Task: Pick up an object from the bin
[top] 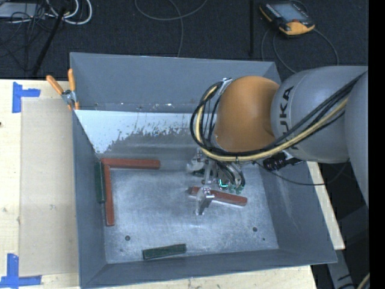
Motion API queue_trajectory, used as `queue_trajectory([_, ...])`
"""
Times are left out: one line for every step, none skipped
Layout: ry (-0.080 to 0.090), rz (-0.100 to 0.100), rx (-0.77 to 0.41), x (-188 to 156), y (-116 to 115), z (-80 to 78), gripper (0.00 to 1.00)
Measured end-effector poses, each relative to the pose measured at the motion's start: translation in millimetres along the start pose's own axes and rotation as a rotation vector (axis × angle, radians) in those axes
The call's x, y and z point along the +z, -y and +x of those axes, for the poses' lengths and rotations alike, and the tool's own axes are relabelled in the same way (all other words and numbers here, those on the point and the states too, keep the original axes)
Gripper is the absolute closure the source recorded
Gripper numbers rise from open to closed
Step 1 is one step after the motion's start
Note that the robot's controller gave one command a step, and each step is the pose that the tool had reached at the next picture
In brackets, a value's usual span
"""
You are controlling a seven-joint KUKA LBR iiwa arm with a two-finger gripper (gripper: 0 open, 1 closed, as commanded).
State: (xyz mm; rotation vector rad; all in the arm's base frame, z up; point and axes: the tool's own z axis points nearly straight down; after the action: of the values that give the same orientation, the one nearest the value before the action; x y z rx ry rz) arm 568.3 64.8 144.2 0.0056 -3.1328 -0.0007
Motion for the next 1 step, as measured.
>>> queue_trajectory([0.007,0.000,0.002,-4.6,0.3,-1.7,0.00])
